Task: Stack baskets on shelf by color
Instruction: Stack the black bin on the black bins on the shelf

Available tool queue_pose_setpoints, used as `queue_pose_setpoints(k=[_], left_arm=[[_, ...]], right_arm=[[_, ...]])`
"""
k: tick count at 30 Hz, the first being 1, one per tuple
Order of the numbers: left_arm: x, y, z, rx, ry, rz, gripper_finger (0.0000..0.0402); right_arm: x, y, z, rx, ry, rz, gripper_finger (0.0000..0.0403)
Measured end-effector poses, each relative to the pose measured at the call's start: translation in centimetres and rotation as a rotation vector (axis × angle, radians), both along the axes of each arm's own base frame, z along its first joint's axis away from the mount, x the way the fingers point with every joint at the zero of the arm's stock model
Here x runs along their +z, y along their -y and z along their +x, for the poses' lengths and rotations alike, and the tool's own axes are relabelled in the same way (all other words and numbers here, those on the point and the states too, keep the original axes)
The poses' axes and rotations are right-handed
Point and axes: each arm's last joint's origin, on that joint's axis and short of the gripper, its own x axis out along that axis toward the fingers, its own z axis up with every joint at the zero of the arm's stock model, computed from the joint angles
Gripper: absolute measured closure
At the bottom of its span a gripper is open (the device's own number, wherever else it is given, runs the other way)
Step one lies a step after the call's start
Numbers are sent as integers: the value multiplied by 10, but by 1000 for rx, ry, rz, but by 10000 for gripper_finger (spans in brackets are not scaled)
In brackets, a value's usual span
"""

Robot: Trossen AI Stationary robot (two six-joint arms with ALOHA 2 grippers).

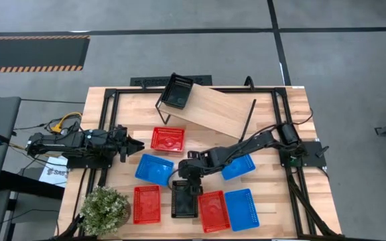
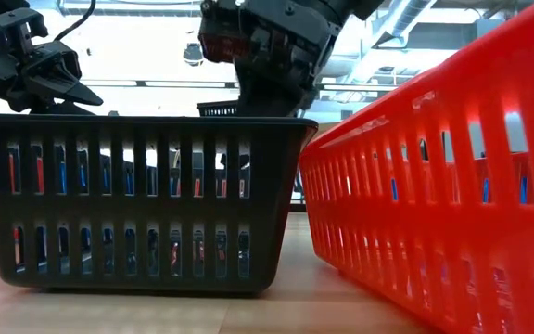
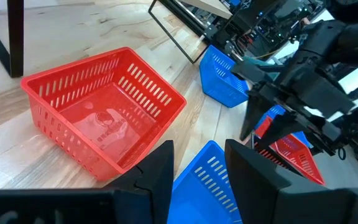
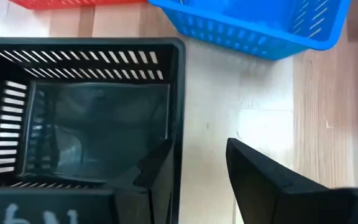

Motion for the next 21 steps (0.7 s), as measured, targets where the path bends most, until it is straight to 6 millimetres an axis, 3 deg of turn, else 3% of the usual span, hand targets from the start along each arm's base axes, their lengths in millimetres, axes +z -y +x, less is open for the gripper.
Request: queue_pose_setpoints(k=[21], left_arm=[[0,0,0,3,-1,1,271]], right_arm=[[2,3,4,31,38,1,233]])
